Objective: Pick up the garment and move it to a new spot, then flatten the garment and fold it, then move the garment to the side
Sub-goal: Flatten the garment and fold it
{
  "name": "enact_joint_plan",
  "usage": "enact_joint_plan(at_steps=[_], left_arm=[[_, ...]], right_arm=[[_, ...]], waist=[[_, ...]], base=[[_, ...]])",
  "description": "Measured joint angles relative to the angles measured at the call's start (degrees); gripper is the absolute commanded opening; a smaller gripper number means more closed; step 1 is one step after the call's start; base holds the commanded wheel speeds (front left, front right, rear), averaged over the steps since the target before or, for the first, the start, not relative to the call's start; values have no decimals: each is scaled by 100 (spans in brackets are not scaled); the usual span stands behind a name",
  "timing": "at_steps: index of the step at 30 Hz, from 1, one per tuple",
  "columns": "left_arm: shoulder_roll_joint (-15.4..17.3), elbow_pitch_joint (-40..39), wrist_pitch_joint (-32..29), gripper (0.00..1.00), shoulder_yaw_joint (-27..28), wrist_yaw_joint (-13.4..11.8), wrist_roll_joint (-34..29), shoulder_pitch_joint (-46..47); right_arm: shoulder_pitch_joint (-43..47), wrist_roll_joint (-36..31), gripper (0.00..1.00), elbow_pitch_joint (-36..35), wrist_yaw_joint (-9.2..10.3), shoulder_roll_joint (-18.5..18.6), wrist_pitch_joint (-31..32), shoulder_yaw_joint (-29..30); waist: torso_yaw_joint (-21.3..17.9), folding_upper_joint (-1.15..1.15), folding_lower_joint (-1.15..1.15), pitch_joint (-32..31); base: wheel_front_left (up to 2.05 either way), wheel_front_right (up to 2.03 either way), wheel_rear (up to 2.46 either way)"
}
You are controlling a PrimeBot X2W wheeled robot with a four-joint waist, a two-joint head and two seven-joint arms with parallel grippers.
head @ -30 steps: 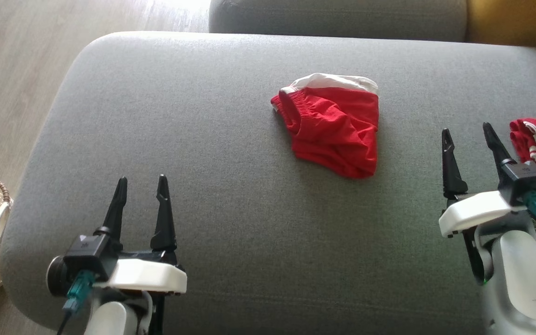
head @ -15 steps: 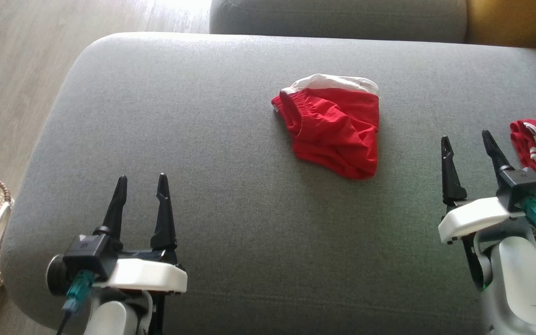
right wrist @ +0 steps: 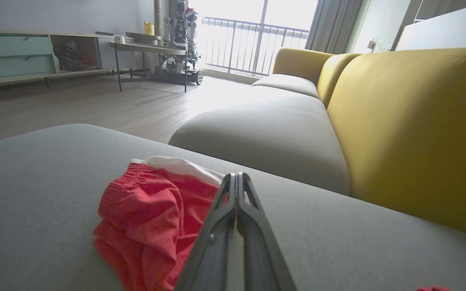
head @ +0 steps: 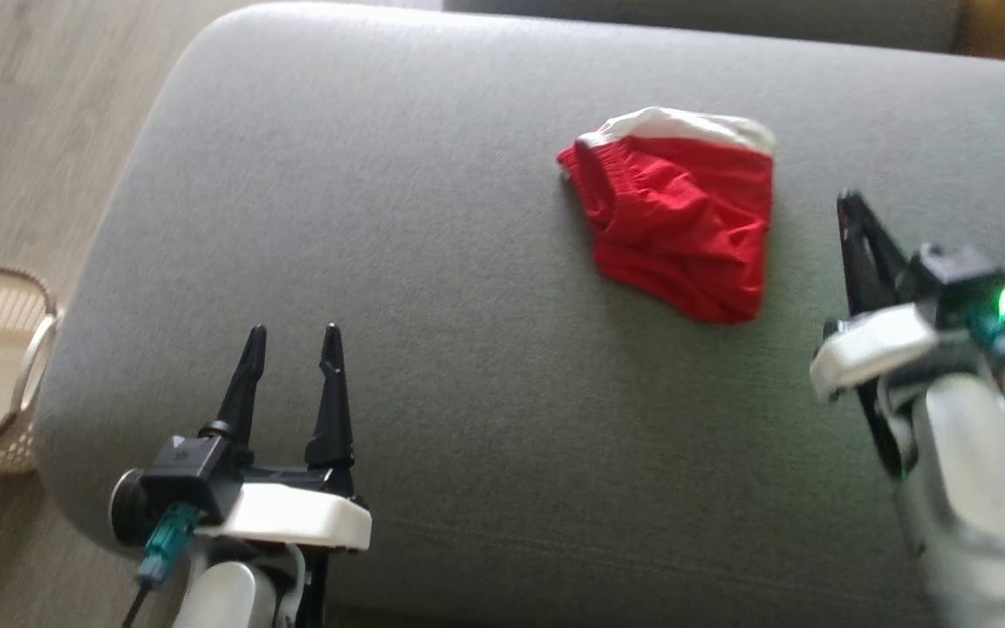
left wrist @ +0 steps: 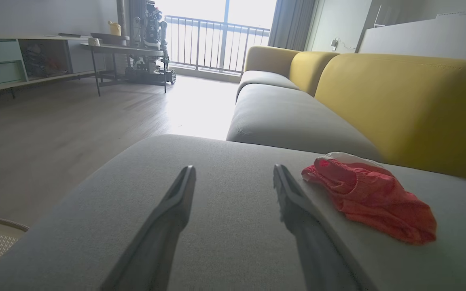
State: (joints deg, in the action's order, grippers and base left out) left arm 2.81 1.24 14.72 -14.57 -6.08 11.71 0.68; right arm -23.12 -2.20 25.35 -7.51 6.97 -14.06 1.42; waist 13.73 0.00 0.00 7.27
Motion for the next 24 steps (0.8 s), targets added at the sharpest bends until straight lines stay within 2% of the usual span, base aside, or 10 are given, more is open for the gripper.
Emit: enact_joint_plan(at_steps=[5, 12, 19, 24], left_arm=[[-4, 4, 0, 100, -198, -51, 63, 196], [-7, 3, 0, 100, -368, -126, 152, 342], [-8, 3, 0, 100, -512, -181, 209, 365], [-7, 3, 0, 100, -532, -202, 211, 422]], right_arm=[[-769, 249, 0, 546, 0, 312, 107, -390], [-1490, 633, 0, 1661, 0, 602, 333, -884], [-1845, 1087, 0, 2592, 0, 597, 456, -1325], [-2011, 1370, 0, 2891, 0, 453, 446, -1803]], waist=[[267, 0, 0, 319], [721, 0, 0, 696], [1043, 0, 0, 890], [1129, 0, 0, 942]], base=[[0, 0, 0], [0, 0, 0], [0, 0, 0], [0, 0, 0]])
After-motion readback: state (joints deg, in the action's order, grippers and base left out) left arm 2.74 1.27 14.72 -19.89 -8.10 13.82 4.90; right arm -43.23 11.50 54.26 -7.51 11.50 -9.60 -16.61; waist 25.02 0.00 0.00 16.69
